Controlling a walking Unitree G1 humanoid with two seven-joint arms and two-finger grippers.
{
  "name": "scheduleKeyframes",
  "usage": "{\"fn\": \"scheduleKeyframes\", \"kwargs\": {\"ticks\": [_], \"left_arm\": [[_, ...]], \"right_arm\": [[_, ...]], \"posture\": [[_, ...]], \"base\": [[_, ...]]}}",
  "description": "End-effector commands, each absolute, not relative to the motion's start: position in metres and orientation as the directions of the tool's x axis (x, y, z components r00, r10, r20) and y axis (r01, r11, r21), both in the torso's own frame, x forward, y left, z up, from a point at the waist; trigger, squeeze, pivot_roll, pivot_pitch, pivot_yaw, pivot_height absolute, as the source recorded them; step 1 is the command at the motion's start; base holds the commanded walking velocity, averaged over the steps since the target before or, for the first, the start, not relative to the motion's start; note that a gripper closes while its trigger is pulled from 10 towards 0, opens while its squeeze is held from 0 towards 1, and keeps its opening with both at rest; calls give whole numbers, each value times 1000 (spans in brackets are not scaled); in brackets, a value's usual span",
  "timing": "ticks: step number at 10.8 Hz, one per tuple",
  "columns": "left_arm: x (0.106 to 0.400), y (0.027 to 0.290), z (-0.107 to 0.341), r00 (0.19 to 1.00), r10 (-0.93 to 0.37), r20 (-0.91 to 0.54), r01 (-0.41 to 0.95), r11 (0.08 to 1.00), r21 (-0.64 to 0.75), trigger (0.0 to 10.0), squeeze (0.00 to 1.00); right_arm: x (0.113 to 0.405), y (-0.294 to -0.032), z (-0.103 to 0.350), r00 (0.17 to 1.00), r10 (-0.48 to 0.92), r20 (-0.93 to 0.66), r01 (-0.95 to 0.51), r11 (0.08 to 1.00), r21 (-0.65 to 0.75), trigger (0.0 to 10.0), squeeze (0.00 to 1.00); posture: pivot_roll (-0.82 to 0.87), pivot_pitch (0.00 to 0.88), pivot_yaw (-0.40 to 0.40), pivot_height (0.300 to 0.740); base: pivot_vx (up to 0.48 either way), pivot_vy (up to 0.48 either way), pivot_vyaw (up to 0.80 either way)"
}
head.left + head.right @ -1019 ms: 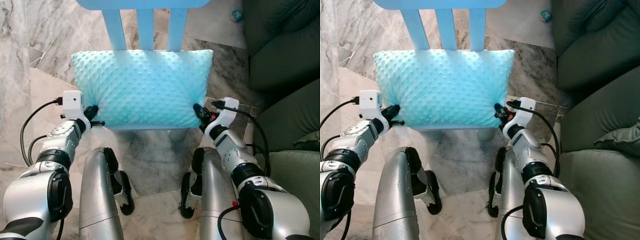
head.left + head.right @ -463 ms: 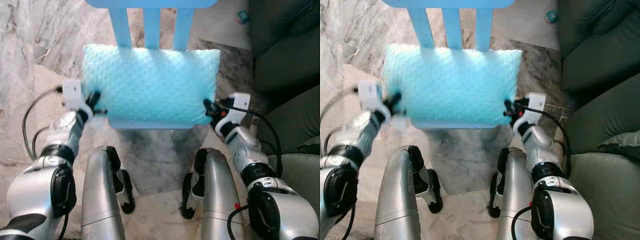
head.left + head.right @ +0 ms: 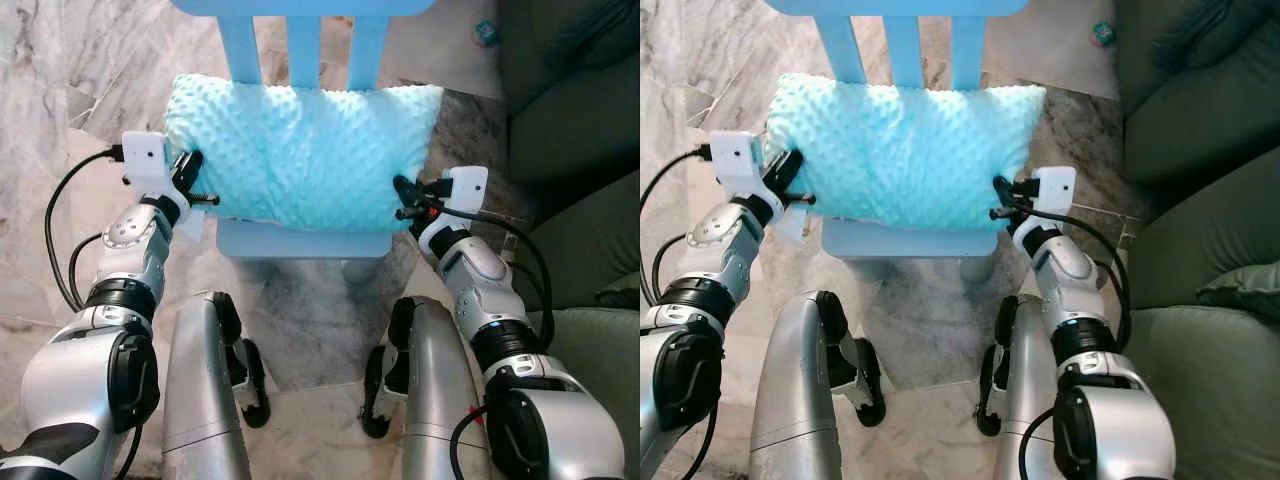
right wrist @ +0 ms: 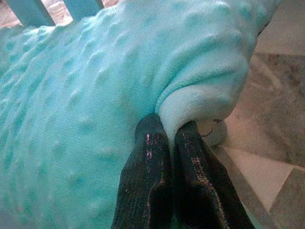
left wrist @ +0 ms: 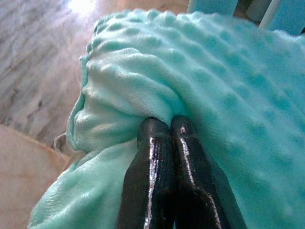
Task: Move the pillow to the sofa
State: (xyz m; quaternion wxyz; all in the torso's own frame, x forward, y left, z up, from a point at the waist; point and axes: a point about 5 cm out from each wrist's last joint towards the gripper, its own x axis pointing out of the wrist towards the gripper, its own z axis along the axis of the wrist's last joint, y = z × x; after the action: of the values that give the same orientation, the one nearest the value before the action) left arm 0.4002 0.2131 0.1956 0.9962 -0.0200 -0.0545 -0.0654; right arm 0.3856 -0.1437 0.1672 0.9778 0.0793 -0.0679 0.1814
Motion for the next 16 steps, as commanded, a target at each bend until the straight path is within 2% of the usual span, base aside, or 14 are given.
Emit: {"fn": "scheduleKeyframes", "kwargs": {"ticks": [1, 2, 5, 9, 13, 16], "left_arm": [[398, 211, 193, 980, -145, 137, 149, 989, -22, 0, 0], [398, 210, 202, 970, -143, 196, 149, 989, -17, 0, 0], [391, 210, 199, 960, -122, 252, 138, 989, -50, 0, 0], [362, 207, 182, 952, -107, 288, 132, 989, -67, 0, 0], [337, 187, 189, 938, -156, 310, 185, 980, -66, 0, 0], [340, 186, 199, 934, -148, 325, 181, 981, -73, 0, 0]], "right_arm": [[381, -141, 161, 924, 345, 165, -367, 922, 126, 0, 0], [381, -141, 169, 923, 333, 195, -360, 925, 124, 0, 0], [372, -143, 176, 923, 300, 242, -336, 934, 122, 0, 0], [350, -149, 171, 941, 224, 253, -268, 951, 157, 0, 0], [335, -147, 173, 955, 155, 252, -212, 954, 214, 0, 0], [336, -151, 185, 950, 125, 285, -189, 960, 208, 0, 0]], "posture": [[-56, 538, 13, 530], [-49, 516, 14, 530], [-43, 461, 14, 530], [-29, 369, 22, 530], [-18, 274, 36, 530], [-25, 202, 40, 530]], "base": [[0, 0, 0], [0, 0, 0], [0, 0, 0], [0, 0, 0], [0, 0, 0], [0, 0, 0]]}}
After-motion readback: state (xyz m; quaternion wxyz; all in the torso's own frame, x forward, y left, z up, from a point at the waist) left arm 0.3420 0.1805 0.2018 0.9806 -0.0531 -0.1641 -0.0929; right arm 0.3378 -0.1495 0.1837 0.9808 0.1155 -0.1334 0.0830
